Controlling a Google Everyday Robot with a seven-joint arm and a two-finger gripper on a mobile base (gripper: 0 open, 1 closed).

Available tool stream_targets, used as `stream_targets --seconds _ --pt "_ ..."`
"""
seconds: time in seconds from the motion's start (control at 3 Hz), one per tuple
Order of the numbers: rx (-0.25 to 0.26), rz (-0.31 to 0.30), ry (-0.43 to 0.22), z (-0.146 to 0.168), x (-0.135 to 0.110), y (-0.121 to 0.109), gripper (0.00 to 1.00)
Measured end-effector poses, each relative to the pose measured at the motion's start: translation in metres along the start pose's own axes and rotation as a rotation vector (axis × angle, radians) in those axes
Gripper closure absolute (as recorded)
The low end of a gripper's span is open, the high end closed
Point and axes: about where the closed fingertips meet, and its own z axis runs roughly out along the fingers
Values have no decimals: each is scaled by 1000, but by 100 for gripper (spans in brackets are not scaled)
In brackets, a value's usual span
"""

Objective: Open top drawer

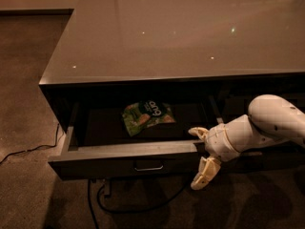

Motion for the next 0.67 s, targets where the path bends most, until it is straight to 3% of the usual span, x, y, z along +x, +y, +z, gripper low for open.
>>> stream_targets --seconds 0.67 --pt "10 -32 4 1 -7 -7 0"
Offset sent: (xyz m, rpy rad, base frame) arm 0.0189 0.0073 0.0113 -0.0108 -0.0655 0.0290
